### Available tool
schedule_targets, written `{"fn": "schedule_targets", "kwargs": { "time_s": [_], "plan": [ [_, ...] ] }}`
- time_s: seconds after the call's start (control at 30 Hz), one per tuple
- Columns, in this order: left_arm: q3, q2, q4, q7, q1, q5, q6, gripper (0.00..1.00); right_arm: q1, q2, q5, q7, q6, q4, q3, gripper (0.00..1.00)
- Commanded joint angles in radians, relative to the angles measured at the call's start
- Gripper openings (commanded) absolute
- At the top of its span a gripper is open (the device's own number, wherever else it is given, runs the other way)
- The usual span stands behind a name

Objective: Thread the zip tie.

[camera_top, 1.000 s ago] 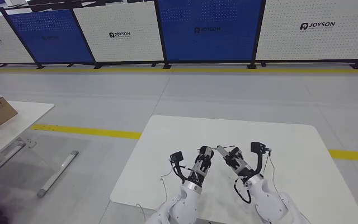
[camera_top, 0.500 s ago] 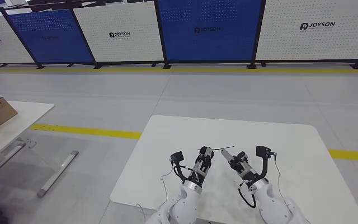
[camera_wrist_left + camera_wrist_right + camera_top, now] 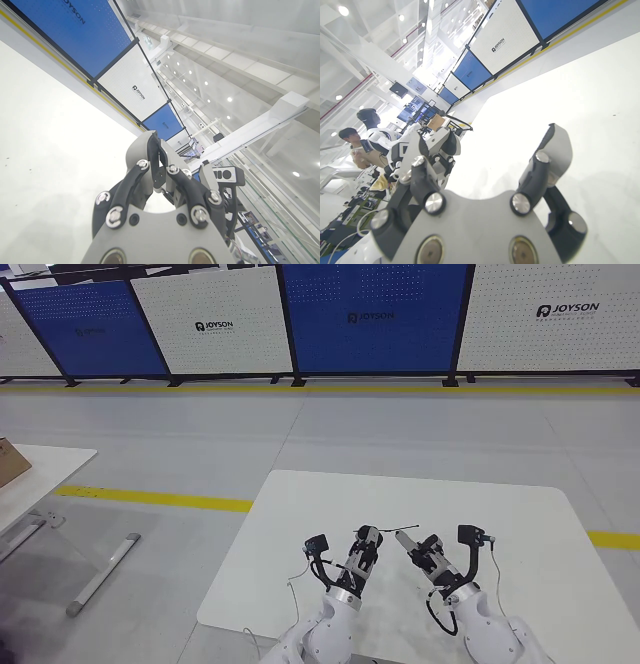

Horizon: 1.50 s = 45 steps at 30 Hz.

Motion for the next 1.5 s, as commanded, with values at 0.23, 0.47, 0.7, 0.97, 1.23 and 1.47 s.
{"fn": "schedule_targets", "kwargs": {
  "time_s": [0.23, 0.47, 0.7, 0.97, 1.23, 1.47],
  "plan": [
    [0.000, 0.000, 0.000, 0.000, 0.000, 0.000, 0.000, 0.00, 0.000, 0.000, 0.000, 0.000, 0.000, 0.000, 0.000, 1.00],
    [0.000, 0.000, 0.000, 0.000, 0.000, 0.000, 0.000, 0.00, -0.002, 0.000, 0.000, -0.001, 0.001, 0.002, 0.000, 1.00],
    [0.000, 0.000, 0.000, 0.000, 0.000, 0.000, 0.000, 0.00, -0.025, 0.010, -0.086, 0.002, -0.006, -0.022, 0.019, 1.00],
    [0.000, 0.000, 0.000, 0.000, 0.000, 0.000, 0.000, 0.00, -0.022, 0.026, -0.168, 0.100, -0.038, -0.053, 0.054, 1.00],
    [-0.002, -0.001, -0.007, -0.035, 0.000, -0.039, 0.014, 0.00, -0.022, 0.026, -0.168, 0.100, -0.038, -0.053, 0.054, 1.00],
    [-0.059, -0.004, -0.068, -0.131, -0.006, -0.275, 0.039, 0.00, -0.022, 0.026, -0.168, 0.100, -0.038, -0.053, 0.054, 1.00]
  ]
}}
